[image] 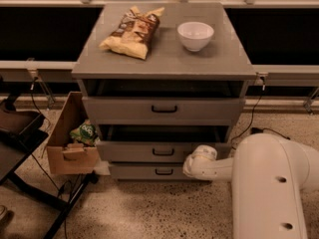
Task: Close middle drawer
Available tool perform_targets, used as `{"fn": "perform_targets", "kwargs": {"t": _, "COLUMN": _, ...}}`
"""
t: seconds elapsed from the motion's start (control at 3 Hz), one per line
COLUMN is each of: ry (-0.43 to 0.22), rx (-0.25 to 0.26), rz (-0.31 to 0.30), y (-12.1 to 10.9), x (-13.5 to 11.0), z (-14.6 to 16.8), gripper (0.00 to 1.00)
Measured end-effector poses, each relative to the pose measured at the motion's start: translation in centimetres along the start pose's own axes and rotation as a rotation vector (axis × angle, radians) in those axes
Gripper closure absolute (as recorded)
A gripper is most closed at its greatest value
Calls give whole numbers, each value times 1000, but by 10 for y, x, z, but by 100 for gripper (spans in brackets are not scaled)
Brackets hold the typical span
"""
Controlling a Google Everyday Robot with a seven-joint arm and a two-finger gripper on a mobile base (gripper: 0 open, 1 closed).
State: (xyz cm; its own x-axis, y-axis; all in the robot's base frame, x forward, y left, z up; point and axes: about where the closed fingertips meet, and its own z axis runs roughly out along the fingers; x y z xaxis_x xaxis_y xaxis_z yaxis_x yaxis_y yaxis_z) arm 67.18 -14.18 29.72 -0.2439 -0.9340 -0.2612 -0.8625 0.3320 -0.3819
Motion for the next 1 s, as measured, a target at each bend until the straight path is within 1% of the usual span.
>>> {"fn": "perform_targets", "kwargs": {"t": 0.33, "ry": 13, "rx": 23, "rz": -21, "y": -31, "x": -5, "z": -4, "gripper": 100}}
{"fn": "perform_targets", "kwargs": {"t": 0.67, "ry": 13, "rx": 23, "rz": -21, "y": -31, "x": -5, "z": -4, "gripper": 100}}
{"fn": "perform_targets", "kwargs": {"t": 1.0, "ry": 48, "rx": 27, "rz": -21, "y": -25, "x": 0, "z": -14, "gripper": 100}}
